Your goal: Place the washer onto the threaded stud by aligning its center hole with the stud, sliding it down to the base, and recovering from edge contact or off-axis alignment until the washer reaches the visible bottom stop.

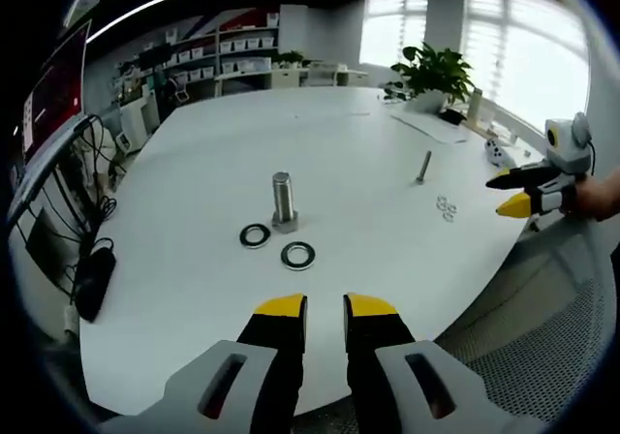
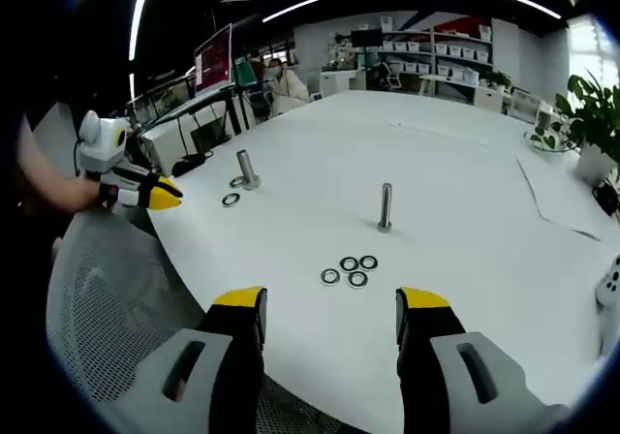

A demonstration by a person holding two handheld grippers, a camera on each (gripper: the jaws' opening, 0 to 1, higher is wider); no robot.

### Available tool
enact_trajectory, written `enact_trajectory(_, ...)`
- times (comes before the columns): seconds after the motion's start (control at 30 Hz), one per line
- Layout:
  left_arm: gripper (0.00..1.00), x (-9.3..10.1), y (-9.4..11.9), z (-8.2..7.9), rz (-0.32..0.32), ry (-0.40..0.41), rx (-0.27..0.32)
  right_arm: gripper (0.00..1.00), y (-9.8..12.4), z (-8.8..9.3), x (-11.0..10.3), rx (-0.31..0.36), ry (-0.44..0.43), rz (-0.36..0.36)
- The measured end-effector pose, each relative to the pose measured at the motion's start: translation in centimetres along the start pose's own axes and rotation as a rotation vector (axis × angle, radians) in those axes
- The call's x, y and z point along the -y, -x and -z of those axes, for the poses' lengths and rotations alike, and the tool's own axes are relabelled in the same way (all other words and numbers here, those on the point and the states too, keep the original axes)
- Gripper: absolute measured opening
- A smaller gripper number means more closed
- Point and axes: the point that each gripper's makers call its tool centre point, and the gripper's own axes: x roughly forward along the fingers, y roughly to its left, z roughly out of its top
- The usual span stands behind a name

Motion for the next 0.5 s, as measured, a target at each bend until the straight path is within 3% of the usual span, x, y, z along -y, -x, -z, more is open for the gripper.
enact_trajectory(0.5,0.13,-0.29,-0.05,0.29,-0.014,0.005,-0.011,0.56,-0.02,-0.01,-0.28,0.002,0.0,-0.013)
